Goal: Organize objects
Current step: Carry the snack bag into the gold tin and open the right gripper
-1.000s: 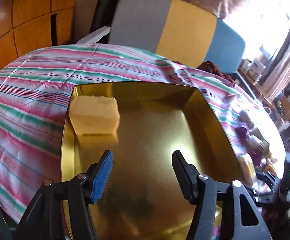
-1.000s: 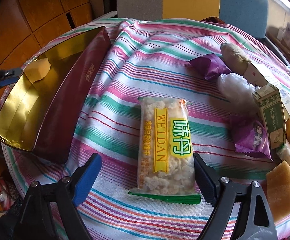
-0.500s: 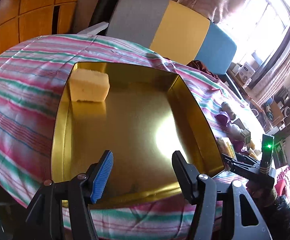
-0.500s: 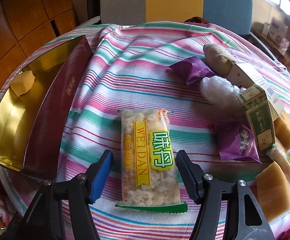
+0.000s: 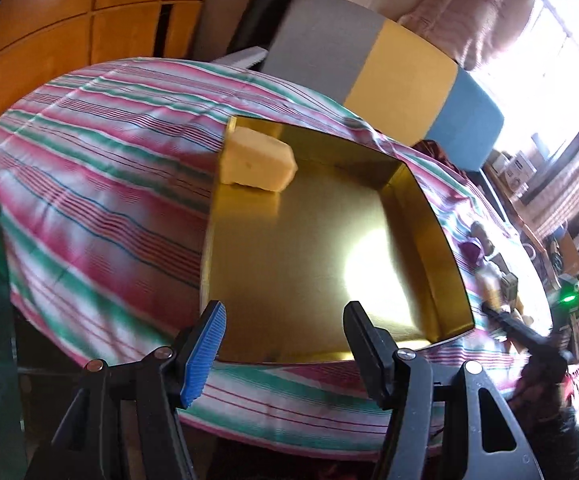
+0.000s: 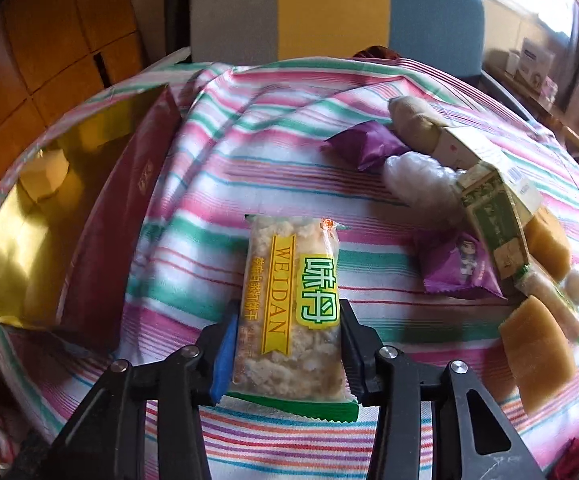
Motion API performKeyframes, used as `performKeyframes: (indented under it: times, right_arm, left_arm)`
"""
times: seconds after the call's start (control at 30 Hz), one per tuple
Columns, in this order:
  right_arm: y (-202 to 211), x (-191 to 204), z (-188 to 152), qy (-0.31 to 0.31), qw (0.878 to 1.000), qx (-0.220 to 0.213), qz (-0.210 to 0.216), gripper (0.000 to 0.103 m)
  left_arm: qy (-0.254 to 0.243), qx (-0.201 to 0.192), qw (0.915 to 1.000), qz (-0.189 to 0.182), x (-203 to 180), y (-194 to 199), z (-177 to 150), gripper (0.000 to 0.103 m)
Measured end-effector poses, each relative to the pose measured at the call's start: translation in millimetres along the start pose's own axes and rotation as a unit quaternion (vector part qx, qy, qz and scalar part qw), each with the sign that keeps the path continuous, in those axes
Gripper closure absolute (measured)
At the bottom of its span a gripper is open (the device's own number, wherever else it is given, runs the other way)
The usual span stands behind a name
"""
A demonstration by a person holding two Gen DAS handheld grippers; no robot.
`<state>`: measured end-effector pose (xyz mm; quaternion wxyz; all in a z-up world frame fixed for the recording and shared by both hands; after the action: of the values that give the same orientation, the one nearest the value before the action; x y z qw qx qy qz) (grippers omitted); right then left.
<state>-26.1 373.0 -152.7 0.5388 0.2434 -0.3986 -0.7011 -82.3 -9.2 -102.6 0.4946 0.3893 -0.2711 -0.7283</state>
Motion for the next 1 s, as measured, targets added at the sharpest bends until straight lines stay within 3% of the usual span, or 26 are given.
performKeyframes:
  times: [0.13, 0.27, 0.47, 0.6, 0.8, 0.9, 1.0]
  right_arm:
    - [41, 18, 37, -0.021, 0.998, -0.051, 0.039, 0.057]
    - [64, 78, 65, 0.016, 0.993, -0.063, 0.103, 0.057]
    - [32, 211, 64, 0.097, 0.977, 0.012, 0.188, 0.057]
    - [-9, 272, 58, 0.112, 0.971, 0.068, 0.202, 0.057]
    - [-53, 324, 46, 0.11, 0.967, 0.127, 0.192, 0.057]
    - [-66, 333, 43, 0.084, 0.963, 0.154, 0.206, 0.054]
    - [-75, 344, 41, 0.05, 0.951, 0.185, 0.244, 0.054]
  left_arm:
    - [0.006, -0.016, 0.9997, 0.017, 10, 7, 5, 0.041]
    - [0.001, -0.036, 0.9982, 0.049, 20, 15, 11, 0.041]
    - [0.006, -0.045, 0.9956, 0.082, 42, 22, 14, 0.041]
    - [0.021, -0.041, 0.9951, 0.088, 56, 20, 13, 0.041]
    - [0.032, -0.029, 0.9949, 0.091, 66, 14, 8, 0.041]
    - [0.035, -0.028, 0.995, 0.09, 67, 13, 7, 0.041]
    - [0.033, -0.031, 0.9948, 0.091, 67, 16, 8, 0.041]
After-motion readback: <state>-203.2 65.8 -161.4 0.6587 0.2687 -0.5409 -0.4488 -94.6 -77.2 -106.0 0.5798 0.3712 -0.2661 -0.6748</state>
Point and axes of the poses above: each gripper's, at about its wrist camera, not at the fingertips, and y roughly against the way its jaws point, x to its left, z to its top, the point moved 8 cm from there along -y, roughly the way its jaws point, and after that the axes turned 2 degrees about -y, right-handed, at the moved point
